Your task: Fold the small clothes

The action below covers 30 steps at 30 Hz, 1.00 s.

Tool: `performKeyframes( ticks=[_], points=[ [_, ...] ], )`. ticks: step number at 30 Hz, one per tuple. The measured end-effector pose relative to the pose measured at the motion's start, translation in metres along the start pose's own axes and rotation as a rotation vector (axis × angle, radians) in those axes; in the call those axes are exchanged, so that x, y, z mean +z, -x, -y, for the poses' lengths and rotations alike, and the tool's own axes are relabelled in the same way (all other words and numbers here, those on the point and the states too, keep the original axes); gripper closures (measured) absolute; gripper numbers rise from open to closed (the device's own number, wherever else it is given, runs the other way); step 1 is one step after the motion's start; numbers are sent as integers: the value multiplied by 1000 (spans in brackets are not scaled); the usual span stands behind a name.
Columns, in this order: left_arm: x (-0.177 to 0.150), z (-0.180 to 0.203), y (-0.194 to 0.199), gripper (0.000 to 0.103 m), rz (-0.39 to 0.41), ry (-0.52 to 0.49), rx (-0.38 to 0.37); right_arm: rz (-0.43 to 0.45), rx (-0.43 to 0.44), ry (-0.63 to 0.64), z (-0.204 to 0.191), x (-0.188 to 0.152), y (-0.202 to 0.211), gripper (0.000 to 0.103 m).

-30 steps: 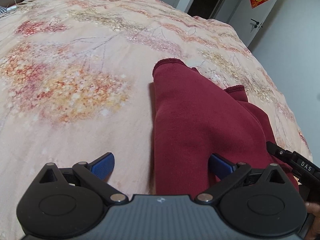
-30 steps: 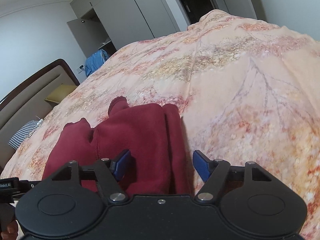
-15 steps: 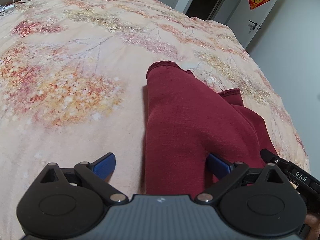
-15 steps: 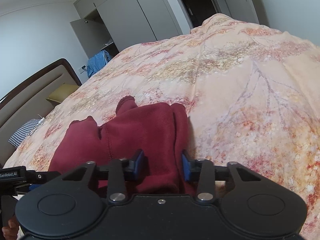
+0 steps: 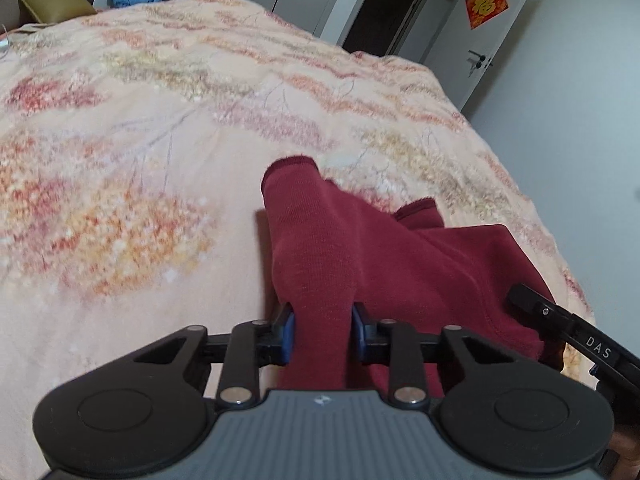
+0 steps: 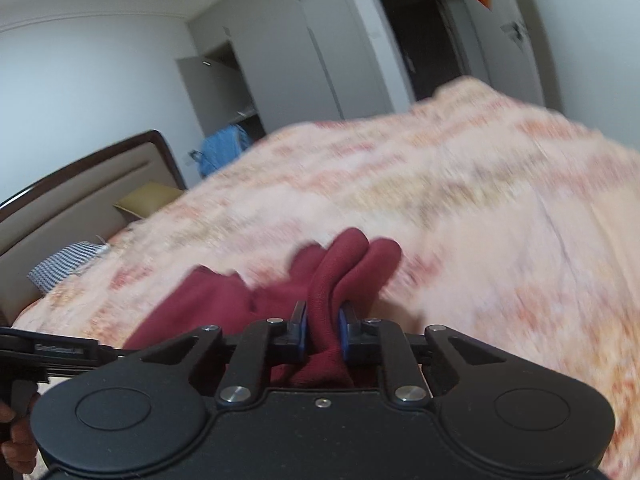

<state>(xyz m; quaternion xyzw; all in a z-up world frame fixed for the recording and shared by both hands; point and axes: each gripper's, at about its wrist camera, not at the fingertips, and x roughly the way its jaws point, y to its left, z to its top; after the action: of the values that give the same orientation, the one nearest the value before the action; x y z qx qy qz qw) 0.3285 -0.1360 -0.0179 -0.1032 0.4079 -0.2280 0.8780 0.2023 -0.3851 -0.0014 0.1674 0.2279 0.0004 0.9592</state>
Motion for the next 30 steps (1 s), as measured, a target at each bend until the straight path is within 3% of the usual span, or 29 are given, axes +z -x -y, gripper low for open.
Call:
performKeyframes(
  ticks=[7, 11, 14, 18, 24, 26, 28, 30],
  points=[
    [31, -5, 38, 76, 138, -74, 67, 83, 117, 47, -47, 28, -12, 88],
    [47, -20, 52, 75, 191, -96, 152, 54, 166, -2, -69, 37, -44, 87],
    [51, -43, 45, 74, 160, -53, 208, -18, 163, -39, -77, 30, -76, 87],
    [39, -81, 18, 71, 65, 72, 228, -114, 79, 12, -87, 10, -106, 86],
    [26, -87, 26, 56, 97, 90, 242, -124, 23, 44, -77, -3, -97, 72],
    [26, -82, 28, 44, 96, 83, 250, -119, 15, 49, -76, -2, -90, 71],
    [26, -78, 34, 38, 101, 80, 256, -110, 10, 60, -77, 0, -82, 65],
    [25, -70, 43, 33, 115, 71, 258, -92, 12, 73, -78, 5, -73, 51]
  ],
)
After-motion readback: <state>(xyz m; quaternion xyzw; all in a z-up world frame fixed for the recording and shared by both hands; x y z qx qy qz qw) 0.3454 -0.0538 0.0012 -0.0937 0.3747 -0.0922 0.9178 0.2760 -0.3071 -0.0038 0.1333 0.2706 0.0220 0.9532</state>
